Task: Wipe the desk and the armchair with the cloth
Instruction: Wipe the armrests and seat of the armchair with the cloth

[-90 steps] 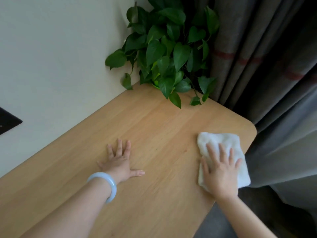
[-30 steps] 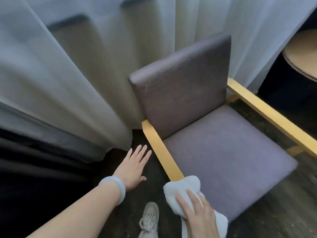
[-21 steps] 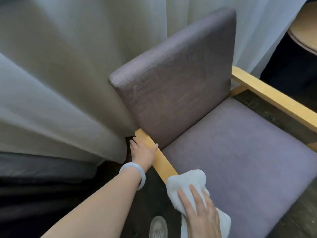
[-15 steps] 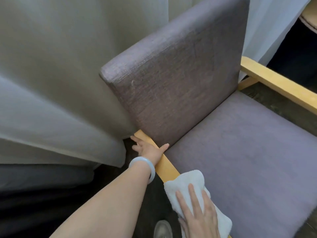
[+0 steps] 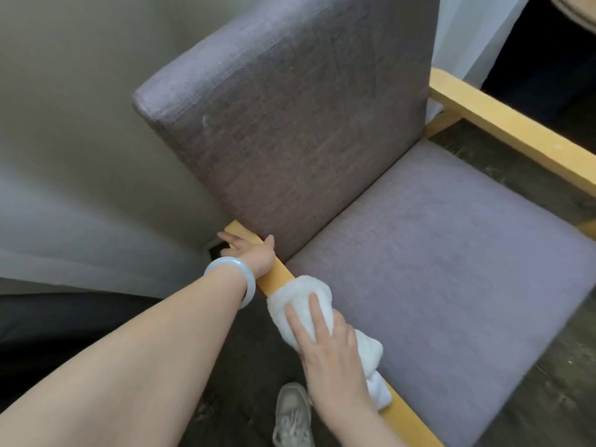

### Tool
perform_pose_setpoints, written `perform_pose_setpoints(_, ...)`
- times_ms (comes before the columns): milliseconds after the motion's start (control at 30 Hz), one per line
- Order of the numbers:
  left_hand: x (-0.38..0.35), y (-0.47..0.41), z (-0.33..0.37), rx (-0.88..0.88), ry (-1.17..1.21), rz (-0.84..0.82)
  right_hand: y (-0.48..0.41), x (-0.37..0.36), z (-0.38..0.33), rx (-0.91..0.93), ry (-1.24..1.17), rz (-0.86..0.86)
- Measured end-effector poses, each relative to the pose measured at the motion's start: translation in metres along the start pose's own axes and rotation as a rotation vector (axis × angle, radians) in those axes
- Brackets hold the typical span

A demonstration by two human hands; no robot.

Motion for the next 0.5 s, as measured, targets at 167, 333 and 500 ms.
perform_pose_setpoints(167,-0.005,0.025,-0.017,-0.086,0.008,-0.024,0.066,-0.011,0.033,-0.042,0.072,-0.028)
perform_pose_setpoints(333,-0.065,0.095,-0.053,-0.097,-0.023,-0.095,0.043,-0.002,0.018,-0.037,0.093,-0.019)
perform_pose_setpoints(500,-0.087,0.114,-0.063,-0.063,-0.084,-0.052,0.085,-0.003,0.046,-0.027,0.095,-0.018)
Point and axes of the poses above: each hand's wrist, its own y-axis away from the middle knuckle, its own x-axis out of the back of the hand, z = x × y, the point moved 1 cm from there along -y, towards the middle knuckle, and after that the axes turned 2 degrees about -z, right-handed, at the moved point
